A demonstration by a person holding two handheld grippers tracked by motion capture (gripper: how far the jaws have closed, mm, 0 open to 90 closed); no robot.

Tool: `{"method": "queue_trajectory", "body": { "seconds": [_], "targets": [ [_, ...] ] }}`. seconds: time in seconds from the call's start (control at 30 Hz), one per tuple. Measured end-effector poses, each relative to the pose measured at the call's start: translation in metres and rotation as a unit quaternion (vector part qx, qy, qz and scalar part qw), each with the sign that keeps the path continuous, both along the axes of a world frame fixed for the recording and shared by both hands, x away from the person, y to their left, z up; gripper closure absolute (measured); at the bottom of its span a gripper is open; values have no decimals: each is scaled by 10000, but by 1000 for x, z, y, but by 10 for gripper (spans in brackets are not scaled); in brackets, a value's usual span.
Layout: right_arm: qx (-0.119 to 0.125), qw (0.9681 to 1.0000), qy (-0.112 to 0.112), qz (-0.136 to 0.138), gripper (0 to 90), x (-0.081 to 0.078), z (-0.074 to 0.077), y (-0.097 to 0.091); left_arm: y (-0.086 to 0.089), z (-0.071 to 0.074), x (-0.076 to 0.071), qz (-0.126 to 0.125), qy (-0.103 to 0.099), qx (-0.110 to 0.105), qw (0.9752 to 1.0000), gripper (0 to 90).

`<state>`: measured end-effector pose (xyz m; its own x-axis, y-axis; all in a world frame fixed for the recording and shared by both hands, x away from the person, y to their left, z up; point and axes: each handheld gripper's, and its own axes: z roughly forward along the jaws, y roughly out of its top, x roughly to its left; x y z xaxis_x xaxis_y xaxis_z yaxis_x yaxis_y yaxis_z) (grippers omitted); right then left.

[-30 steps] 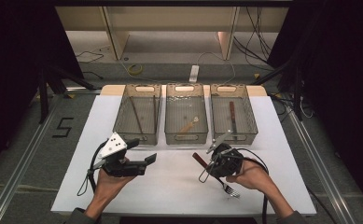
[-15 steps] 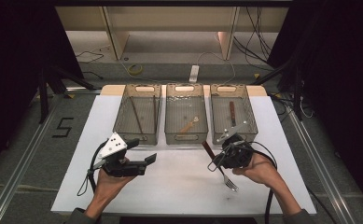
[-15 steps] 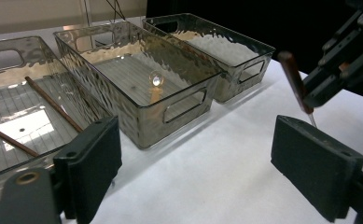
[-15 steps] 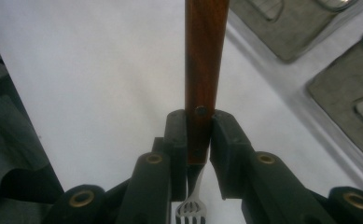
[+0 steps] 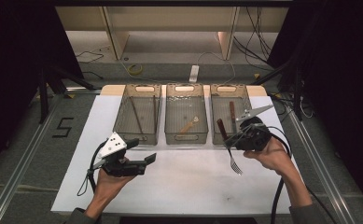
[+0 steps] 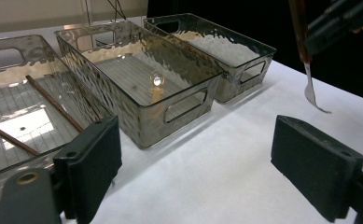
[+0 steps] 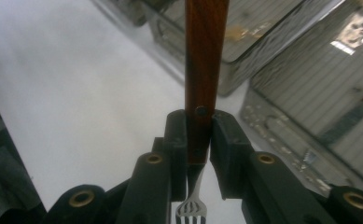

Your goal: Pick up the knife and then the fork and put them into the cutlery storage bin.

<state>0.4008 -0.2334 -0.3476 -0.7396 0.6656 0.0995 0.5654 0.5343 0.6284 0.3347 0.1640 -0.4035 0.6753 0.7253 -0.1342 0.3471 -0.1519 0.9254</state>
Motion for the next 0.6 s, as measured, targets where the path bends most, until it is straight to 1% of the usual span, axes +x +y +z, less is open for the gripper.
{"method": "queue_trajectory", "body": {
  "seconds": [0.13, 0.3, 0.6],
  "targets": [
    [161, 9996, -60, -213, 773, 12, 7, -8, 0, 0, 0, 3, 3, 1, 10000, 157],
    [285, 9985, -165, -430, 773, 28, 19, -15, 1, 0, 0, -5, 22, 5, 10000, 157],
    [337, 9966, -257, -708, 773, 58, 43, -23, 1, 1, 0, -3, -3, -14, 10000, 157]
  ]
}}
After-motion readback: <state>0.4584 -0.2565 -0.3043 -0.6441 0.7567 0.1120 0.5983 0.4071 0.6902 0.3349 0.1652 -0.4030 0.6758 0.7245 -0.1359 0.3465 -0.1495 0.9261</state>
